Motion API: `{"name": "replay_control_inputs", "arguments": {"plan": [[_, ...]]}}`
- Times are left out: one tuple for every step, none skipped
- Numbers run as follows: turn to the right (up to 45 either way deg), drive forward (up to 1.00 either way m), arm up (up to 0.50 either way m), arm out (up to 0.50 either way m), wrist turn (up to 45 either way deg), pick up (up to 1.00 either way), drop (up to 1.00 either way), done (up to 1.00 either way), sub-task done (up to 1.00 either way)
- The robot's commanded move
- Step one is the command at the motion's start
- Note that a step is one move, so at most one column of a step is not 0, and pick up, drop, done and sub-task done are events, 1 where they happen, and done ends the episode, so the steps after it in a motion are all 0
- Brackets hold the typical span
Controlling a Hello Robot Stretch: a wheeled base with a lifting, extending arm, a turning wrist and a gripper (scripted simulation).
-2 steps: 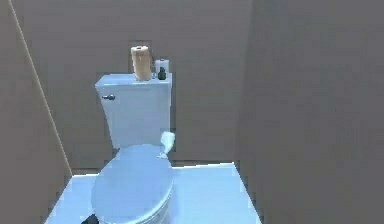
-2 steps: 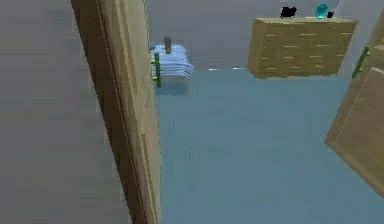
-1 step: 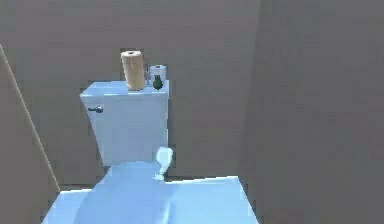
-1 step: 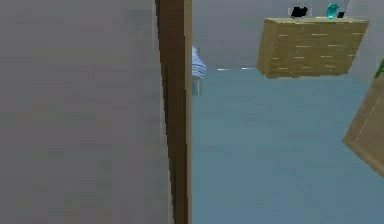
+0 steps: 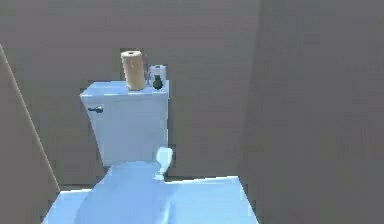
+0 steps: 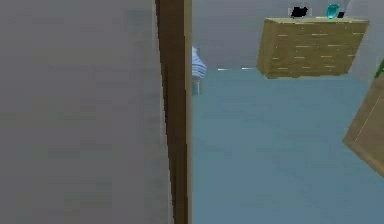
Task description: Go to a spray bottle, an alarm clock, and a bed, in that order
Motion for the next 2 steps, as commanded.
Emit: {"name": "replay_control_inputs", "arguments": {"plan": [[45.0,0.0,0.0,0.0,0.0,0.0,0.0,0.0,0.0],[45.0,0.0,0.0,0.0,0.0,0.0,0.0,0.0,0.0]]}}
